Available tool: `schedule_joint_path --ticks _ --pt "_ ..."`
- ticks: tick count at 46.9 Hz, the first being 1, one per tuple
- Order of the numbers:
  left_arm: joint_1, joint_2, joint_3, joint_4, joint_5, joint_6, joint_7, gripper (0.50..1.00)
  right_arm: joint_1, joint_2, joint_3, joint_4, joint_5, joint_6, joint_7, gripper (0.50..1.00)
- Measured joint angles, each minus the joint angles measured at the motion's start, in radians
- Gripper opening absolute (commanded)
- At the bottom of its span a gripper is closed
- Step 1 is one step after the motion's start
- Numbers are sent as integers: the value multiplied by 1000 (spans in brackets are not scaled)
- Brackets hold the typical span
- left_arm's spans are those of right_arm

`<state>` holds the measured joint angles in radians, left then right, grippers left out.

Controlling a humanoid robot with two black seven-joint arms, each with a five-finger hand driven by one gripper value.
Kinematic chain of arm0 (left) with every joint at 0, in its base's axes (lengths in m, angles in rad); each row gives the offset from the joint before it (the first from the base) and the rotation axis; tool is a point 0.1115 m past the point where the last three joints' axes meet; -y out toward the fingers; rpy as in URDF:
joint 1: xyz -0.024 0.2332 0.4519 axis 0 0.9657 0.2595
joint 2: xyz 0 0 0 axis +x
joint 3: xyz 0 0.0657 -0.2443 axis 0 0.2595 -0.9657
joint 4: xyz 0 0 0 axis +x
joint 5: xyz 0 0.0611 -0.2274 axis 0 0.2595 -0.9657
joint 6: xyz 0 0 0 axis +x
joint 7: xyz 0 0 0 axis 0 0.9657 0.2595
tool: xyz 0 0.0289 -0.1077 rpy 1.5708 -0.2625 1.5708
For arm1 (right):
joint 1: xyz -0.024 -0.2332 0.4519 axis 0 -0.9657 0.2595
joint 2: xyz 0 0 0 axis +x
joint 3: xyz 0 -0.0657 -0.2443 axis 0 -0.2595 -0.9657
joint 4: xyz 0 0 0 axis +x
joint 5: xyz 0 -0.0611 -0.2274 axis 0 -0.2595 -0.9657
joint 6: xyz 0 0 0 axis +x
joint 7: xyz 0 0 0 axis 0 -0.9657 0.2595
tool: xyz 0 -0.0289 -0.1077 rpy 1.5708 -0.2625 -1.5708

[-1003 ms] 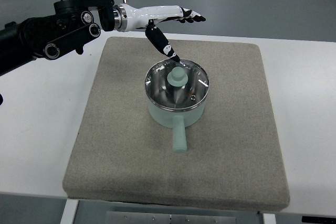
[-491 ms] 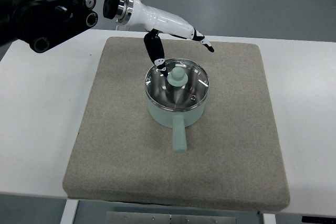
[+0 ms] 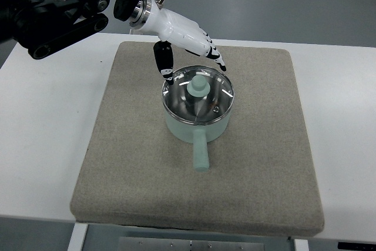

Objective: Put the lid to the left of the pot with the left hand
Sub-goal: 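Lower the left hand onto the lid and close fingers around the green knob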

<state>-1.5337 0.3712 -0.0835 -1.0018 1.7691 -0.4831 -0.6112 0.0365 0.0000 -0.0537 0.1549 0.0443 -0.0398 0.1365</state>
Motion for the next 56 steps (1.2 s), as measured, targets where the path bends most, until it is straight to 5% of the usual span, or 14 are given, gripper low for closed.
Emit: schedule_joint_path --ticks 56 --pt "58 -17 -10 36 -15 78 0 992 0 0 0 0 0 0 0 924"
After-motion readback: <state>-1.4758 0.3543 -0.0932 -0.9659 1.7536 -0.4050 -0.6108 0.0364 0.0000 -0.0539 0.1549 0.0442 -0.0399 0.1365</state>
